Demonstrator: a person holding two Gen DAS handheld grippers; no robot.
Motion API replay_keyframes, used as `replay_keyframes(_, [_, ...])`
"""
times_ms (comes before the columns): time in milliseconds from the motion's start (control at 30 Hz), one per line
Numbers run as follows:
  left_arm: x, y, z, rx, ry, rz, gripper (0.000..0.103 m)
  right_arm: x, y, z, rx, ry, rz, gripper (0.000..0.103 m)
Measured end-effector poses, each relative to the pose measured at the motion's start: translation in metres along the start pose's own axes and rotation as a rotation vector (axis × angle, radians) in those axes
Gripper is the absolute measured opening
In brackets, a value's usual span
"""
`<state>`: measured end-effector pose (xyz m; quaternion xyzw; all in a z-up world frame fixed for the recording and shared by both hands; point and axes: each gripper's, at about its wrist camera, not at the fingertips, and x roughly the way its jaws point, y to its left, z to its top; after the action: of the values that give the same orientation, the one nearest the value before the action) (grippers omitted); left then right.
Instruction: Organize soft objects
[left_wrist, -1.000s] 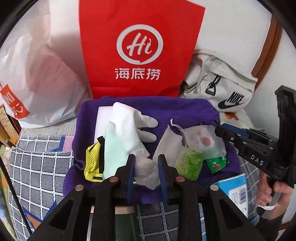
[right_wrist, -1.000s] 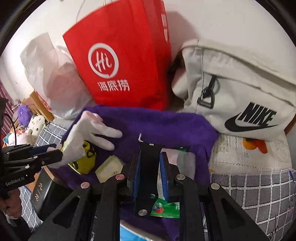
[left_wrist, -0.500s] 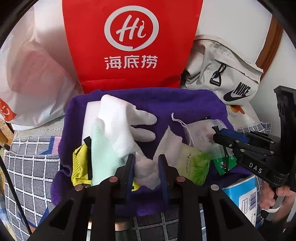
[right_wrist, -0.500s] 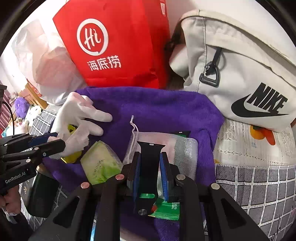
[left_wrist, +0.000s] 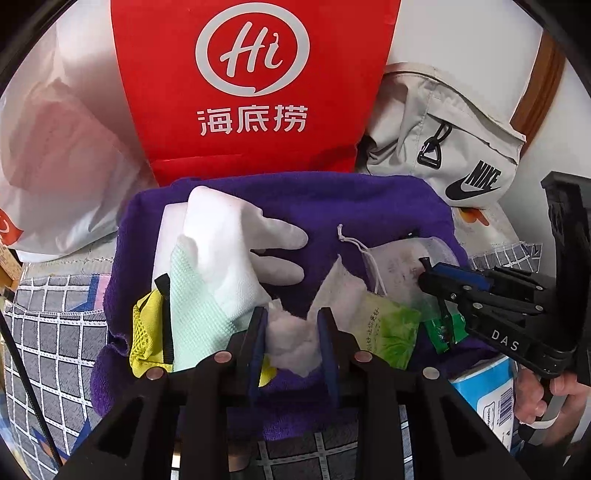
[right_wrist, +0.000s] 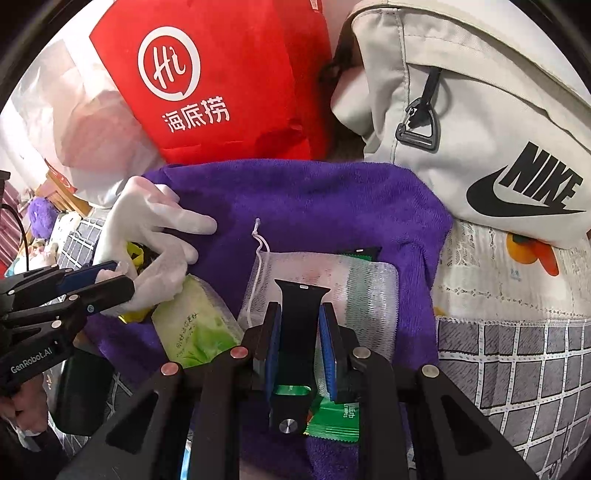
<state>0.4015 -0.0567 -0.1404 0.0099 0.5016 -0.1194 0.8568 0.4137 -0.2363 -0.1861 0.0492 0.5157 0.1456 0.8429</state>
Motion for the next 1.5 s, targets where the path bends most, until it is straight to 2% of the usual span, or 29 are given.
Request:
replay_keyframes(67, [-0.001, 0.002, 0.0, -0.016, -0.004, -0.011, 0.029, -0.004, -0.003, 0.001, 0.017, -0.008, 0.01, 0.039])
replay_keyframes(167, [-0.006, 0.007, 0.001, -0.051, -0.019, -0.049, 0.039, -0.014, -0.006, 0.001, 0.029, -0.031, 0.03, 0.056])
replay_keyframes(200, [-0.007, 0.008, 0.001, -0.059, -0.022, -0.052, 0.043, -0.018, -0.006, 0.002, 0.03, -0.041, 0.029, 0.057])
replay_keyframes(333, [-0.015, 0.008, 0.002, -0.068, -0.033, -0.054, 0.047, -0.034, -0.006, 0.004, 0.038, -0.077, 0.03, 0.058])
replay_keyframes(400, [-0.021, 0.007, 0.002, -0.067, -0.037, -0.044, 0.05, -0.045, -0.005, 0.003, 0.039, -0.097, 0.019, 0.064])
replay_keyframes(467, [-0.028, 0.007, -0.001, -0.07, -0.041, -0.04, 0.051, -0.057, -0.005, 0.001, 0.052, -0.12, -0.021, 0.078])
replay_keyframes(533, [-0.037, 0.008, -0.007, -0.074, -0.05, -0.049, 0.052, -0.067, -0.002, -0.001, 0.052, -0.143, -0.03, 0.079])
replay_keyframes(667, [-0.057, 0.008, -0.02, -0.079, -0.059, -0.037, 0.052, -0.091, 0.004, -0.011, 0.075, -0.178, -0.054, 0.087])
replay_keyframes(833, [-0.093, 0.006, -0.04, -0.073, -0.093, -0.019, 0.052, -0.124, 0.014, -0.033, 0.129, -0.198, -0.025, 0.087])
replay_keyframes(1000, [-0.138, 0.003, -0.066, -0.077, -0.144, -0.013, 0.062, -0.156, 0.029, -0.067, 0.148, -0.205, -0.022, 0.087])
replay_keyframes(1133, [-0.167, 0.001, -0.087, -0.088, -0.176, -0.019, 0.065, -0.186, 0.045, -0.096, 0.152, -0.23, -0.032, 0.087])
replay_keyframes(1367, [-0.219, -0.011, -0.141, -0.089, -0.229, 0.016, 0.084, -0.25, 0.08, -0.15, 0.119, -0.329, -0.076, 0.103])
replay_keyframes(1500, [-0.247, -0.018, -0.176, -0.081, -0.266, 0.048, 0.096, -0.276, 0.095, -0.179, 0.102, -0.369, -0.089, 0.103])
